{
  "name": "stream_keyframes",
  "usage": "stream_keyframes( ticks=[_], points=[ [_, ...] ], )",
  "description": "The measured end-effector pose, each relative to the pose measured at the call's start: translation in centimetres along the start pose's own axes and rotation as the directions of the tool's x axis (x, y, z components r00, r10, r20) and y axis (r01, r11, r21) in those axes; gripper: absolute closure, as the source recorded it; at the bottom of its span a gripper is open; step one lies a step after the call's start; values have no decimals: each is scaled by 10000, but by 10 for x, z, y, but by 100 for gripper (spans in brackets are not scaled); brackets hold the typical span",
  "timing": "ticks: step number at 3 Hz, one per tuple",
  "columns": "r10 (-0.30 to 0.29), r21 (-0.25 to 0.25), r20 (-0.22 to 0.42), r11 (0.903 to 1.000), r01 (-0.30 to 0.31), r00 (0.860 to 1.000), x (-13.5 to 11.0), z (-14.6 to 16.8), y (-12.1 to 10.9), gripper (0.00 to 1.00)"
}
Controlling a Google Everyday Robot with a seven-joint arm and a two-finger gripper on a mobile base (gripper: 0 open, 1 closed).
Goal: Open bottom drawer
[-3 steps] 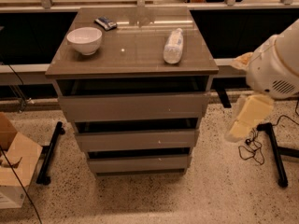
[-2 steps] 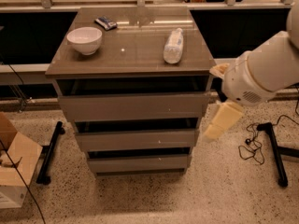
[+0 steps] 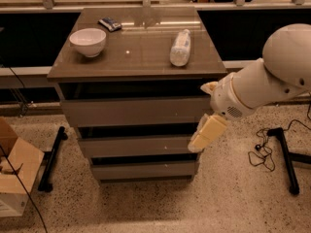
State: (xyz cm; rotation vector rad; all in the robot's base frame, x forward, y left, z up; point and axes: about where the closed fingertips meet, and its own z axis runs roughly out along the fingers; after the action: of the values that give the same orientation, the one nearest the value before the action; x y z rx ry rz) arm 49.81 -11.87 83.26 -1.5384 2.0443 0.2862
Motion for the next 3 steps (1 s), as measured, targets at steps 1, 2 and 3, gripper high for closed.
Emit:
stream_keyframes(
  ticks=[1,2,3],
  points=[
    [-17,296,-130,9996,21,9999,-3,11,0,0],
    [403,456,164,9981,-410,9991,10,56,8,0],
    [902,586,882,9937,-955,9920,35,123,7,0]
  ],
)
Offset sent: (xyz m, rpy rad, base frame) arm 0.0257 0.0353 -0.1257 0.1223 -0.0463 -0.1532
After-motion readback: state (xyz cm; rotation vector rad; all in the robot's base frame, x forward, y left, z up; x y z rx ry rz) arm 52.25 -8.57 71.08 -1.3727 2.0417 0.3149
